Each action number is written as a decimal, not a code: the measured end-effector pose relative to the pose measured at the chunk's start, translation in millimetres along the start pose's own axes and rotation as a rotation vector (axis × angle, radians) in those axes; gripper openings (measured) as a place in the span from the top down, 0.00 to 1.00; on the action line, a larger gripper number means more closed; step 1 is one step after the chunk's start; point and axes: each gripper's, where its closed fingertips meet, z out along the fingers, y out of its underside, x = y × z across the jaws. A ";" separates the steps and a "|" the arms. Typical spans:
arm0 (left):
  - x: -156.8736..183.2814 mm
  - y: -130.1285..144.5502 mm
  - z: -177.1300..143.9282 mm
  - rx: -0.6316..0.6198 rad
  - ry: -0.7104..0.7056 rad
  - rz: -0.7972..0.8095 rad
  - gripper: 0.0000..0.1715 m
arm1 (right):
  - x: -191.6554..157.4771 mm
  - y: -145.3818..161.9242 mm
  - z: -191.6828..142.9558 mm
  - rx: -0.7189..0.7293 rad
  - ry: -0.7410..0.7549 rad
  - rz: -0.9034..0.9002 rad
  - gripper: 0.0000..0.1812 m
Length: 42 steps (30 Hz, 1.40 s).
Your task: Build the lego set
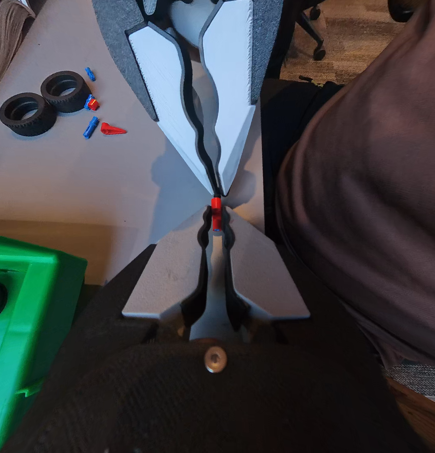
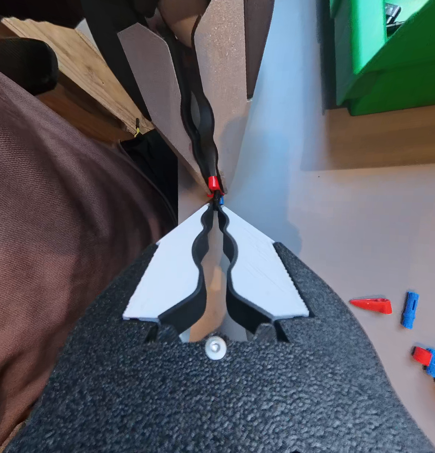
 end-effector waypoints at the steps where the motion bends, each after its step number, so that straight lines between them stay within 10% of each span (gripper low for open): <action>1: 0.0 0.0 0.0 0.000 -0.004 0.003 0.97 | -0.3 0.0 -0.2 -0.004 -0.006 0.002 0.99; 42: 4.4 1.9 -4.2 0.011 -0.084 0.243 0.97 | -13.4 -5.6 -3.7 -0.047 -0.719 0.549 1.00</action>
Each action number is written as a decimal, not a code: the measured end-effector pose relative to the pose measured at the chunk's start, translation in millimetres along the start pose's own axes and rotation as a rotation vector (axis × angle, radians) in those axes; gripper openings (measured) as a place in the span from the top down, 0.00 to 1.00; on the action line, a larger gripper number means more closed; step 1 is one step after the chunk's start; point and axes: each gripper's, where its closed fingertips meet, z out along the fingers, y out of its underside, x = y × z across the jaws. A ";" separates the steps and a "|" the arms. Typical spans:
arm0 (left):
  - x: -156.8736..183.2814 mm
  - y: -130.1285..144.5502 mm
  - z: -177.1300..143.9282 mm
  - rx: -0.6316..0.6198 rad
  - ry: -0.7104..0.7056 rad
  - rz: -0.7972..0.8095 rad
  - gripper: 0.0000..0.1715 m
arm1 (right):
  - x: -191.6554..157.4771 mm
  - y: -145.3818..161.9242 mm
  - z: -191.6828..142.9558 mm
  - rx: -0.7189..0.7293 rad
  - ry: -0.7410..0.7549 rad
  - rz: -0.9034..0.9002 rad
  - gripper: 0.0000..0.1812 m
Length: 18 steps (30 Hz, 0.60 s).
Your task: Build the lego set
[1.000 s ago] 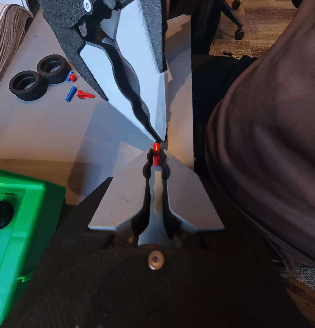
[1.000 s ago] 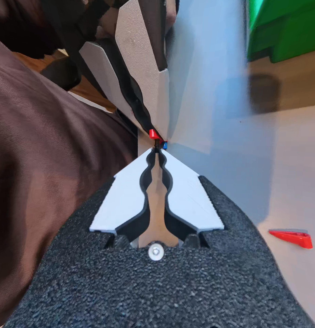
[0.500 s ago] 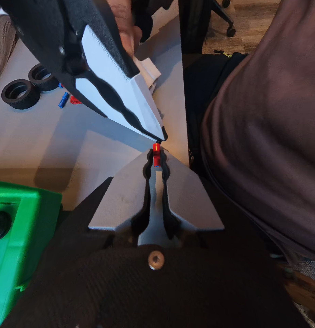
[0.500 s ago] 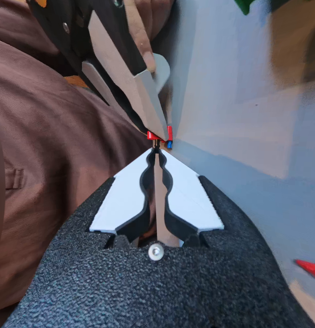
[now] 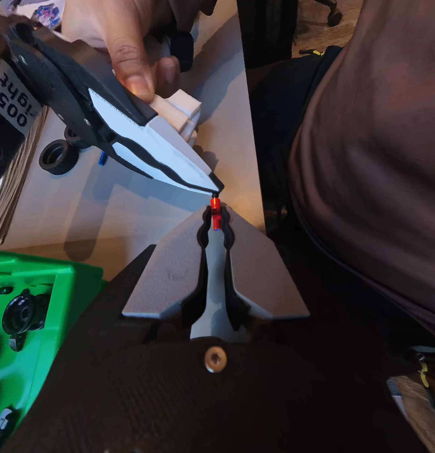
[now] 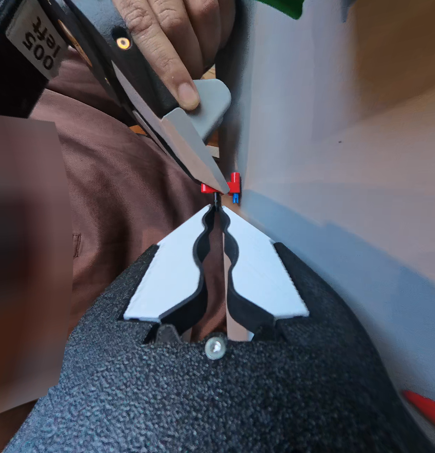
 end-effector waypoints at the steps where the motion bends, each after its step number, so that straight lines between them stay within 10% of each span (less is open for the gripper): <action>1: 0.4 -0.3 0.0 0.003 -0.003 0.016 0.97 | 0.0 0.6 0.5 -0.005 -0.003 -0.004 0.99; 18: -2.8 2.4 -2.0 -0.002 -0.002 0.004 0.97 | 4.6 -6.8 -0.4 0.056 0.218 -0.188 1.00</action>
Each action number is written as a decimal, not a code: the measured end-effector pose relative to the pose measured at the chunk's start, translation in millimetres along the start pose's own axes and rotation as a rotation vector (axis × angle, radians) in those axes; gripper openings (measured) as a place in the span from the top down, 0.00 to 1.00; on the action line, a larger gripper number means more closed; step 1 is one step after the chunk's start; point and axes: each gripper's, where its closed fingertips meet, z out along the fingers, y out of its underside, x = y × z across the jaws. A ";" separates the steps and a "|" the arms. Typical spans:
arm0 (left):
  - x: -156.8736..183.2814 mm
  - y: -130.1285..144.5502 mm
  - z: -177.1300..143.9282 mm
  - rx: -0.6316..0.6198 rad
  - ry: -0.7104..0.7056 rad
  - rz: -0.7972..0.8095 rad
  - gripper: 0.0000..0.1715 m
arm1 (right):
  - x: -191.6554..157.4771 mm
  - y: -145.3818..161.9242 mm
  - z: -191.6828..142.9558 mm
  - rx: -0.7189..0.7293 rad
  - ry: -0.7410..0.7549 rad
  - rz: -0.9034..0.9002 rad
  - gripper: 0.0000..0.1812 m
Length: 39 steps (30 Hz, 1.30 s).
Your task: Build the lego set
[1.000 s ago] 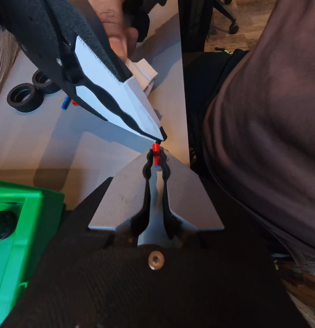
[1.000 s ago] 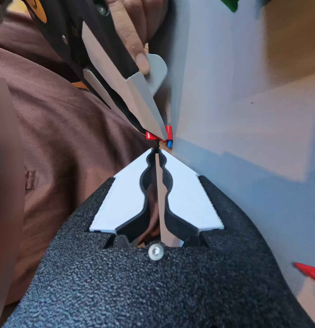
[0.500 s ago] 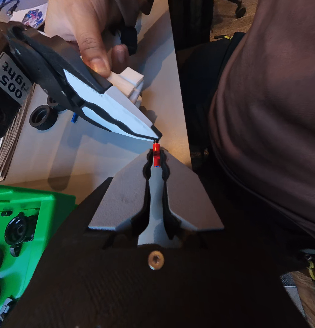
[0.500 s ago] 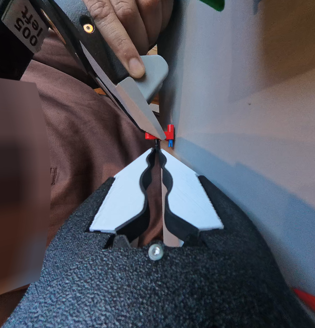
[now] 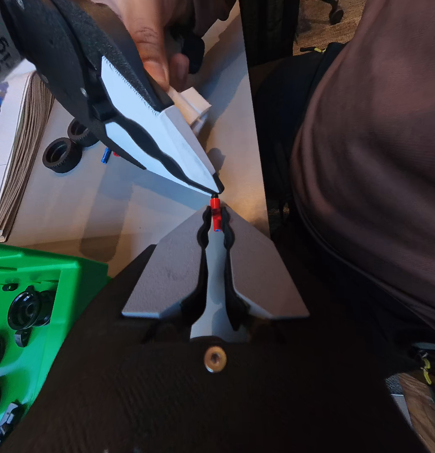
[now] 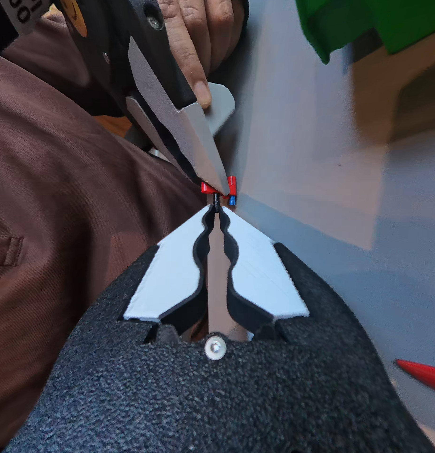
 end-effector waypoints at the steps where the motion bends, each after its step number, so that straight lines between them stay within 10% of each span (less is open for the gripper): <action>1: -0.1 0.1 0.0 -0.001 0.002 -0.004 0.97 | 0.4 -0.4 -0.1 -0.006 0.010 -0.007 1.00; 14: -2.0 1.9 0.0 -0.008 0.039 -0.073 0.97 | 4.8 -3.1 -0.7 -0.090 0.251 -0.245 1.00; 29: -3.7 2.4 -0.2 -0.018 -0.014 -0.082 0.97 | 0.3 -11.0 -4.1 -0.081 0.037 0.065 1.00; 39: -5.4 3.7 -0.4 -0.020 -0.007 -0.144 0.97 | 4.0 -13.4 -4.6 0.196 0.251 -0.150 0.99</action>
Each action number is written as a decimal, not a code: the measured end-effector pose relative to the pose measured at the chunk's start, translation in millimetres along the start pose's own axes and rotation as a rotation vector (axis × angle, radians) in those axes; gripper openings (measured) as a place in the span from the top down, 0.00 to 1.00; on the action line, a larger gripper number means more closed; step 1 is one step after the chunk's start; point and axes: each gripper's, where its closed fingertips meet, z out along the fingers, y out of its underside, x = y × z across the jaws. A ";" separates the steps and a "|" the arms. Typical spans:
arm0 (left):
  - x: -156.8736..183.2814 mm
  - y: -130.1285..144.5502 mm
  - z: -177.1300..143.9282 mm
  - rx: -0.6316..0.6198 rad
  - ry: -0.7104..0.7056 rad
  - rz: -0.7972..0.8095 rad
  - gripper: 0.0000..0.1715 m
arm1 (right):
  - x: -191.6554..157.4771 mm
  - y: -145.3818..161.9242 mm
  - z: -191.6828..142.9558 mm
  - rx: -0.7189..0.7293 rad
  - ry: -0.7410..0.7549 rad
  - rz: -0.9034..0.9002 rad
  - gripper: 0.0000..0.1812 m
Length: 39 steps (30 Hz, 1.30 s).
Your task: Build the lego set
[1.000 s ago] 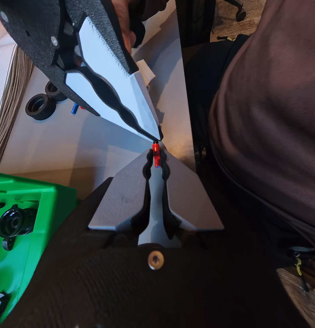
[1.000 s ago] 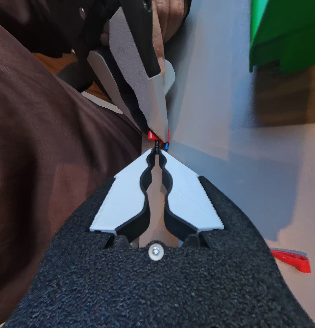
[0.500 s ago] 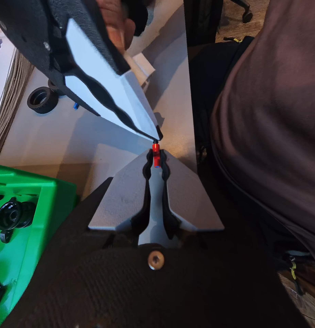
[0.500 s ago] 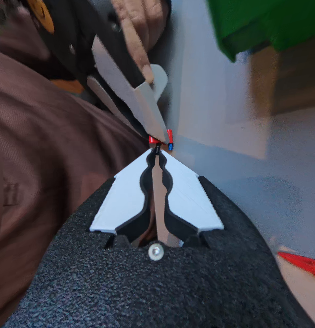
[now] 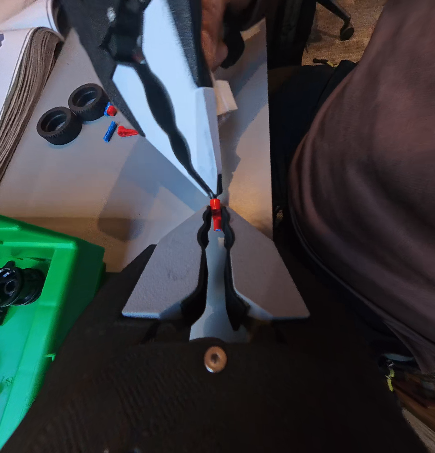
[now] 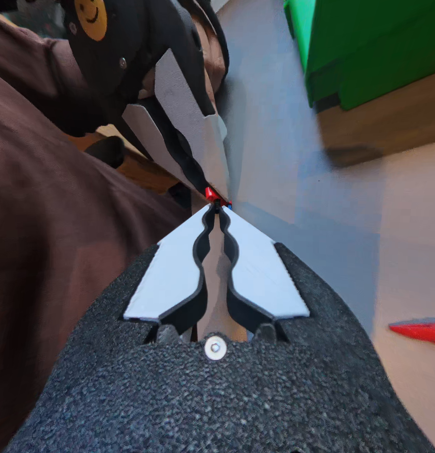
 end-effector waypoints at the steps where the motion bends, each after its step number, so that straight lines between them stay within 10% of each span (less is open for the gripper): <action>1: -0.8 0.2 -0.1 -0.001 -0.002 -0.009 0.97 | 0.4 -0.2 0.0 0.027 0.032 -0.019 0.99; 14: -2.9 0.9 -0.1 -0.004 0.010 -0.045 0.97 | 7.4 5.8 7.7 0.053 0.224 -0.248 0.99; 29: -1.9 0.0 -0.1 0.001 -0.011 -0.006 0.97 | -1.1 1.9 1.4 0.055 -0.171 0.103 1.00; 39: -2.3 0.6 -0.3 -0.002 0.005 -0.028 0.97 | 1.7 -2.0 0.8 0.001 0.005 -0.120 0.99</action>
